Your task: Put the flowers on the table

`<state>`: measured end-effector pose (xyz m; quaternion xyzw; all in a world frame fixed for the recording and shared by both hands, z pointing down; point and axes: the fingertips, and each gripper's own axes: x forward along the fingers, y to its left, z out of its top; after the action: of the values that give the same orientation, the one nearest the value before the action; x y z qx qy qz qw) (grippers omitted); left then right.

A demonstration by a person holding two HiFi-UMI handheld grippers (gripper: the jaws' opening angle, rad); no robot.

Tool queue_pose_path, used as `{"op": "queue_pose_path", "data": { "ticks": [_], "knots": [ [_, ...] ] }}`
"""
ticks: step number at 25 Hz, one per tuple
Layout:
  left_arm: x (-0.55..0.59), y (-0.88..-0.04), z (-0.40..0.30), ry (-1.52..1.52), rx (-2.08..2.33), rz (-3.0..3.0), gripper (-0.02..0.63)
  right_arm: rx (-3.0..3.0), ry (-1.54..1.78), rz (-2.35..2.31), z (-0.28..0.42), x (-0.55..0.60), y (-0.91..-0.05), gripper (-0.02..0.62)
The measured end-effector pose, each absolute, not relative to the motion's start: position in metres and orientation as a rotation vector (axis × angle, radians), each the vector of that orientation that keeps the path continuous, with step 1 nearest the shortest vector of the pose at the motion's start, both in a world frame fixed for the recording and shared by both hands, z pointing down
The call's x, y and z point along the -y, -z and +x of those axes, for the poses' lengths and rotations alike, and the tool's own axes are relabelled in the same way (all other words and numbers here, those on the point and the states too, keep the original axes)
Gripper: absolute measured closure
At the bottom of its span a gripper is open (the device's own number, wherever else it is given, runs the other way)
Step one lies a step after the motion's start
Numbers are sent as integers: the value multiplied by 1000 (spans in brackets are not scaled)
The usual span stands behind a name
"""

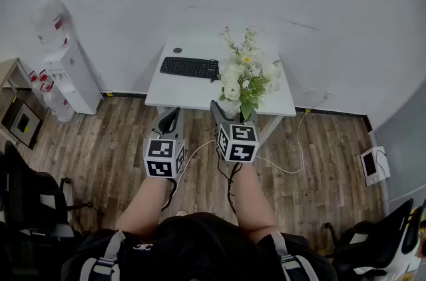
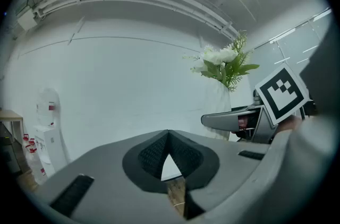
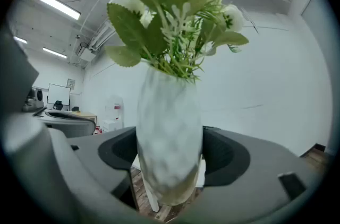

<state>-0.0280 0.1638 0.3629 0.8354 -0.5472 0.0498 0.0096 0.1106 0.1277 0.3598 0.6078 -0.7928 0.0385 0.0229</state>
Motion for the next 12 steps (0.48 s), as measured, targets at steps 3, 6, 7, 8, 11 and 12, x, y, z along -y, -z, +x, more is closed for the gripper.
{"op": "queue_pose_path", "data": {
  "ticks": [3, 6, 7, 8, 11, 12],
  "knots": [
    [-162, -362, -27, -145, 1707, 2616, 604, 2450, -111, 1882, 110, -125, -359, 229],
    [-159, -364, -30, -144, 1707, 2612, 604, 2461, -120, 1877, 106, -121, -361, 225],
    [-157, -365, -31, -144, 1707, 2610, 604, 2464, -121, 1877, 105, -120, -362, 224],
    [-155, -366, -32, -145, 1706, 2609, 604, 2464, -120, 1877, 104, -118, -363, 224],
    [-150, -369, -38, -148, 1701, 2607, 604, 2464, -121, 1877, 98, -112, -365, 224],
    [-150, -370, -40, -148, 1701, 2609, 604, 2465, -120, 1879, 97, -112, -365, 224]
  ]
}}
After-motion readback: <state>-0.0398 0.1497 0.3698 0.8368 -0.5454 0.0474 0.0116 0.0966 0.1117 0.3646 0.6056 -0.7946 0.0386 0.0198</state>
